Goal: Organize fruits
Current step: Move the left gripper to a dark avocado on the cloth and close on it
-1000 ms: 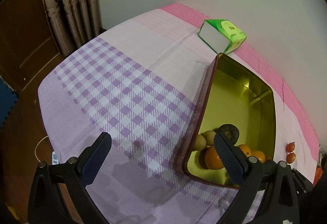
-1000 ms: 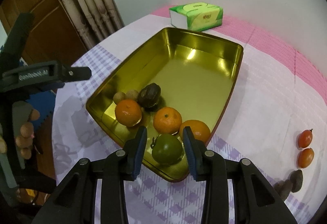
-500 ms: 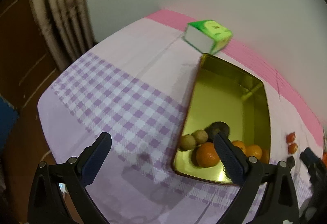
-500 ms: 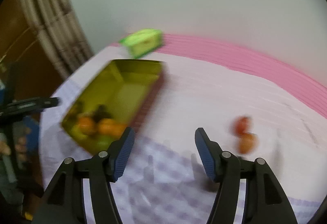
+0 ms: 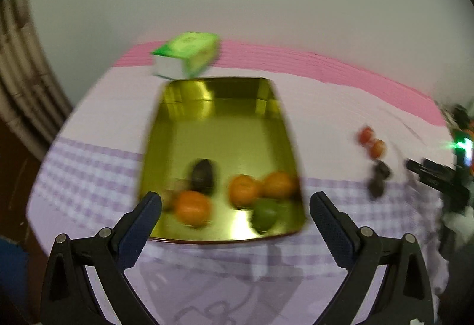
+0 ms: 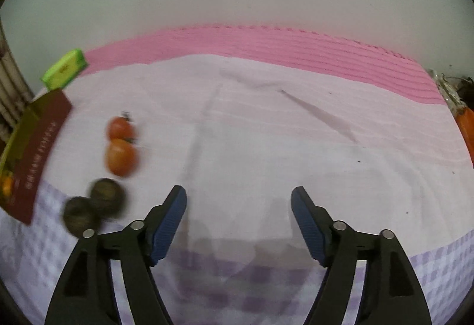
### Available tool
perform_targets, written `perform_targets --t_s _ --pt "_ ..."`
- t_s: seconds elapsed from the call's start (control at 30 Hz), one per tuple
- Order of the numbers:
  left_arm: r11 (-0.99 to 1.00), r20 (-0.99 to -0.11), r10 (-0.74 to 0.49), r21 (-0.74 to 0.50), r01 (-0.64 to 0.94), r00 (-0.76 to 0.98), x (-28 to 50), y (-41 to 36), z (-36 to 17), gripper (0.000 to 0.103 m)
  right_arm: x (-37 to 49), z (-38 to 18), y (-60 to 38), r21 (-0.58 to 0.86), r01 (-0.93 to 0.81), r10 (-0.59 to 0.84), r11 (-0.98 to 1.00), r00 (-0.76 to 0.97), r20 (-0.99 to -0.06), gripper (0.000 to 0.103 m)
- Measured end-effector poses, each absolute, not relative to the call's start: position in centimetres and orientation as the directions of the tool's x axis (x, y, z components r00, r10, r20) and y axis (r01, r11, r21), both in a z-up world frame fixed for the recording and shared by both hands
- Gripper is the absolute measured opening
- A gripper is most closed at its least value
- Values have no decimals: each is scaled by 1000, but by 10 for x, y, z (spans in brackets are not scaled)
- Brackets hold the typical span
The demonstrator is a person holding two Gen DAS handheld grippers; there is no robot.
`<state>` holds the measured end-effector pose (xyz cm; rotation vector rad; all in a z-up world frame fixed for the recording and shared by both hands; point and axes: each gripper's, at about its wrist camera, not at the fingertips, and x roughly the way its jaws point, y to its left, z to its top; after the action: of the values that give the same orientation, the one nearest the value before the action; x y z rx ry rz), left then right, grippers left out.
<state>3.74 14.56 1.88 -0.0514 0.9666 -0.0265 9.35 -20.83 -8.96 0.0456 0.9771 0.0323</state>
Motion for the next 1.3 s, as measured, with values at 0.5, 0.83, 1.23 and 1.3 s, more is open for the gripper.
perform_targets --t_s 0.5,0.83,1.23,1.3 --pt "955 -867 -202 -71 289 456 65 14 -18 99 102 -107 -229 33 -44 52 998 575 -817 103" --pt "938 -886 -231 -92 335 403 85 -28 -48 97 103 -106 -228 25 -43 45 999 577 -815 103" --pt "941 -909 -242 -134 310 340 105 -38 -67 64 104 -106 -228 25 -43 45 999 577 -816 103" --pt "941 -908 -238 -129 311 344 105 -40 -67 61 103 -106 -228 25 -43 45 999 577 -816 103"
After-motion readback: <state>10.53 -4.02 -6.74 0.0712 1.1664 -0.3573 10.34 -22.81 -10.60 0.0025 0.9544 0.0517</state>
